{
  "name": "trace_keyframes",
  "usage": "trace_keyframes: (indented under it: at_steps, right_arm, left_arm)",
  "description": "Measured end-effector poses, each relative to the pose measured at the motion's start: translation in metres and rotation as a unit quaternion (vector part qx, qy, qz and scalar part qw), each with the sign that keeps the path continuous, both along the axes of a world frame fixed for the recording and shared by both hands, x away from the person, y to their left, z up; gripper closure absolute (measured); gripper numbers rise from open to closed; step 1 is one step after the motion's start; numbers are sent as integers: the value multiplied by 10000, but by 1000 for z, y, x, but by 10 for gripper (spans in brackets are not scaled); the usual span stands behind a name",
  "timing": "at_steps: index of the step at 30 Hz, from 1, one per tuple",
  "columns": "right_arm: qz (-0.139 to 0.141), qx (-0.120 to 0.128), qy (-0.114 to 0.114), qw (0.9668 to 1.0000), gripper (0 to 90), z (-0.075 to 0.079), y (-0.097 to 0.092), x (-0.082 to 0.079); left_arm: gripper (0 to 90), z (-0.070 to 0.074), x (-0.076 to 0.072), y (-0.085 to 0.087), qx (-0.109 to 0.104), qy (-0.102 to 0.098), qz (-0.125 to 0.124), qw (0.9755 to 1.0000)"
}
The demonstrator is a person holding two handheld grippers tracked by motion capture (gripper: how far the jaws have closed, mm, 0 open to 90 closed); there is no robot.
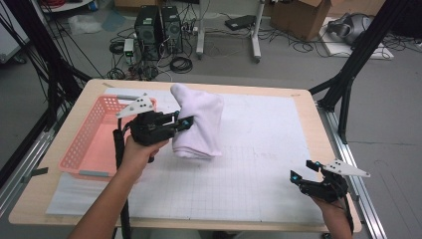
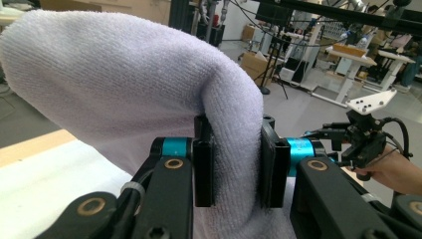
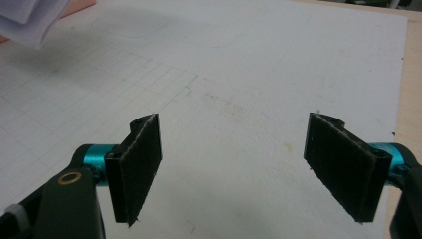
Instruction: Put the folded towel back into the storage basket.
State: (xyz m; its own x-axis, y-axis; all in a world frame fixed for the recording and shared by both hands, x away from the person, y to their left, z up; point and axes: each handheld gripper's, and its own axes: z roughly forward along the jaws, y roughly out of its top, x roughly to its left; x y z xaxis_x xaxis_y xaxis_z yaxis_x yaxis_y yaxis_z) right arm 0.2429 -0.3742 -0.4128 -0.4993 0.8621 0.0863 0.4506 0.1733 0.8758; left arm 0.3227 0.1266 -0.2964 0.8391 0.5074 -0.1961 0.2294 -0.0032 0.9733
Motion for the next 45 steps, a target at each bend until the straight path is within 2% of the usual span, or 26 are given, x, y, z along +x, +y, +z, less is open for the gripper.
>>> trace_keyframes:
  at_steps: [9,15,24,33,41,43,45]
  right_arm:
    - [17,6,-5,10000,220,1,4,1]
    - [16,-18,-26,10000,220,1,4,1]
    - [19,-10,-6,10000,220,1,8,2]
    - [9,-43,6,10000,219,0,11,5]
    - [24,-74,68,9999,219,-3,16,9]
    - [39,-96,40,9999,219,-2,18,10]
    - [41,-109,43,9999,219,-2,18,10]
  left_arm:
    - [729,6,-1,30,-27,-49,147,9999]
    - [729,12,-4,53,-172,-115,201,9996]
    - [728,17,-2,95,-319,-105,303,9990]
    - [728,24,1,140,-355,-101,398,9985]
    - [728,18,0,179,-356,-71,523,9980]
    - [727,16,1,193,-421,-26,585,9974]
    - [727,16,2,197,-401,-22,595,9974]
